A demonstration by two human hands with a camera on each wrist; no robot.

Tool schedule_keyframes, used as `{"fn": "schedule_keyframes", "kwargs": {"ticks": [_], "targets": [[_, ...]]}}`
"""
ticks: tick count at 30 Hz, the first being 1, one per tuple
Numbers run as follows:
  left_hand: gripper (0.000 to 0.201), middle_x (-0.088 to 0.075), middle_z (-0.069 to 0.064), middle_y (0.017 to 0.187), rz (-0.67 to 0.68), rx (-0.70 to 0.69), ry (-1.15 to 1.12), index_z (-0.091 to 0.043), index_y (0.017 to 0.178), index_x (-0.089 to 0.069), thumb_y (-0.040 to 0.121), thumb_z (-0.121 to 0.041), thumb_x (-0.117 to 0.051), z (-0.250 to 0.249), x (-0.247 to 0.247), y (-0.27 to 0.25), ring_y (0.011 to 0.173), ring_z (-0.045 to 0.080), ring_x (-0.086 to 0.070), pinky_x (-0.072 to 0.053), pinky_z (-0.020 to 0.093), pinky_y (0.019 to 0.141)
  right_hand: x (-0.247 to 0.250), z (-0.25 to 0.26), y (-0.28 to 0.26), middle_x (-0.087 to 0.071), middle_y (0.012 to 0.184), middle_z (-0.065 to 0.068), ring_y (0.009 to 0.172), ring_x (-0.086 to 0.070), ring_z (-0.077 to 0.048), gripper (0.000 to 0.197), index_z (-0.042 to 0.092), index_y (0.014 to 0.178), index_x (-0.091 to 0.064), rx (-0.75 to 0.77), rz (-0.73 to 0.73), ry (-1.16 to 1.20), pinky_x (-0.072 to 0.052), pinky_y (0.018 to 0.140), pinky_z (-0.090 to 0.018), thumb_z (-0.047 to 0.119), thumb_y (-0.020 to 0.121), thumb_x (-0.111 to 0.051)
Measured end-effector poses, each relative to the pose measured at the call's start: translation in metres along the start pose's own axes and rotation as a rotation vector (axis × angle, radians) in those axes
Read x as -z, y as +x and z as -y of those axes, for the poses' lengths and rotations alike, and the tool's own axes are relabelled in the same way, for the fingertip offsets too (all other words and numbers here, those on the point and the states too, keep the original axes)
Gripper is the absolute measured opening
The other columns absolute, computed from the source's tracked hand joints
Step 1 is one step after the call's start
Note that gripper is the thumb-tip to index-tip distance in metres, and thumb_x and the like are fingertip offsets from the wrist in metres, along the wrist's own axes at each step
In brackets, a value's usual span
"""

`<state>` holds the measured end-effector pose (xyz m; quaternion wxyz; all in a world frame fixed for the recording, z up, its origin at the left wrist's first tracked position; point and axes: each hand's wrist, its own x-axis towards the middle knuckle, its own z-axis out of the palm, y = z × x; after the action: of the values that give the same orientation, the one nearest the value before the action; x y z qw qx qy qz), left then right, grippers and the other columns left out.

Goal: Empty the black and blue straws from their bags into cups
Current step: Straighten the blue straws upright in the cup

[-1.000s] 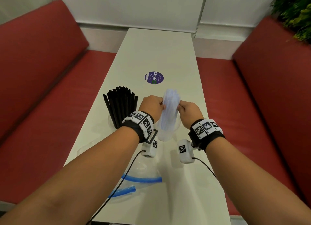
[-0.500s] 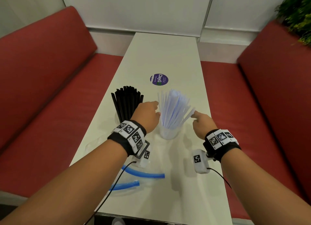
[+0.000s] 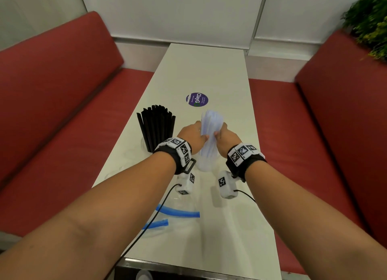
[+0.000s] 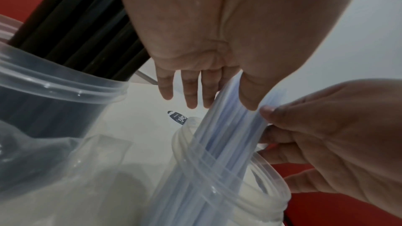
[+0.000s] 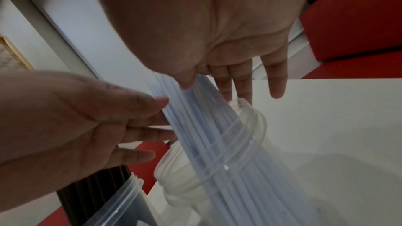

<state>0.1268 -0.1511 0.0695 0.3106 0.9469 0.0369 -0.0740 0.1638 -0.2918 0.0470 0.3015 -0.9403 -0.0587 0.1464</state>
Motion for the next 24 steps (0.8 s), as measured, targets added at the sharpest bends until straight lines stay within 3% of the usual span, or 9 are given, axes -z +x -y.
{"fn": "schedule_keyframes", "kwargs": {"ticks": [2, 7, 11, 18, 20, 22, 24], "targets": [[0.046, -0.066, 0.014, 0.126, 0.007, -0.013, -0.009, -0.008, 0.137, -0.049, 0.099, -0.034, -0.052, -0.001, -0.003, 0.003, 0.113, 0.034, -0.064, -0.051, 0.04, 0.094, -0.005, -0.002, 0.003, -0.056, 0.136, -0.022, 0.117, -0.059, -0.039, 0.058, 0.009, 0.153, -0.018, 0.03, 0.03, 0.026, -0.049, 0.096, -0.044, 0.036, 0.103, -0.031], [0.048, -0.068, 0.012, 0.121, 0.008, -0.04, -0.013, -0.011, 0.133, -0.05, 0.098, -0.043, -0.051, 0.003, -0.007, 0.01, 0.108, 0.033, -0.066, -0.052, 0.045, 0.093, -0.001, -0.003, -0.001, -0.065, 0.119, -0.017, 0.101, -0.063, -0.035, 0.043, 0.008, 0.139, -0.039, 0.171, -0.012, 0.093, -0.042, 0.076, -0.031, 0.032, 0.103, -0.037], [0.044, -0.066, 0.009, 0.127, 0.003, -0.133, -0.12, -0.014, 0.137, -0.051, 0.098, -0.033, -0.055, 0.0, -0.002, 0.013, 0.114, 0.027, -0.062, -0.049, 0.038, 0.099, 0.005, -0.005, -0.001, -0.064, 0.118, -0.014, 0.094, -0.06, -0.027, 0.04, 0.009, 0.137, -0.042, 0.227, -0.047, 0.134, -0.039, 0.077, -0.028, 0.03, 0.104, -0.037], [0.05, -0.065, 0.014, 0.126, 0.063, -0.08, -0.101, -0.009, 0.137, -0.051, 0.096, -0.036, -0.058, 0.003, -0.001, 0.016, 0.116, 0.031, -0.062, -0.05, 0.042, 0.098, -0.001, -0.014, 0.002, -0.063, 0.125, -0.015, 0.108, -0.063, -0.033, 0.048, 0.009, 0.142, -0.036, 0.161, -0.009, 0.111, -0.041, 0.077, -0.029, 0.036, 0.103, -0.039], [0.058, -0.059, 0.015, 0.133, 0.054, -0.005, -0.042, -0.006, 0.14, -0.043, 0.095, -0.038, -0.06, 0.002, 0.002, 0.012, 0.122, 0.031, -0.059, -0.049, 0.04, 0.1, 0.001, -0.017, 0.0, -0.059, 0.134, -0.014, 0.116, -0.061, -0.033, 0.062, 0.008, 0.148, -0.028, 0.142, 0.006, 0.09, -0.044, 0.08, -0.031, 0.044, 0.1, -0.043], [0.072, -0.051, 0.018, 0.143, 0.044, 0.084, 0.038, -0.001, 0.147, -0.029, 0.095, -0.039, -0.06, 0.001, 0.008, 0.0, 0.13, 0.032, -0.054, -0.045, 0.037, 0.101, 0.005, -0.023, -0.007, -0.045, 0.15, -0.015, 0.131, -0.052, -0.032, 0.085, 0.005, 0.154, -0.013, 0.08, 0.048, 0.032, -0.044, 0.096, -0.036, 0.056, 0.094, -0.046], [0.076, -0.048, 0.017, 0.147, 0.004, 0.093, 0.086, -0.001, 0.15, -0.025, 0.095, -0.039, -0.059, 0.003, 0.014, -0.02, 0.132, 0.031, -0.052, -0.044, 0.036, 0.102, 0.01, -0.032, -0.02, -0.033, 0.158, -0.016, 0.141, -0.04, -0.03, 0.096, 0.002, 0.155, -0.007, 0.031, 0.061, -0.019, -0.035, 0.109, -0.036, 0.06, 0.091, -0.048]]}}
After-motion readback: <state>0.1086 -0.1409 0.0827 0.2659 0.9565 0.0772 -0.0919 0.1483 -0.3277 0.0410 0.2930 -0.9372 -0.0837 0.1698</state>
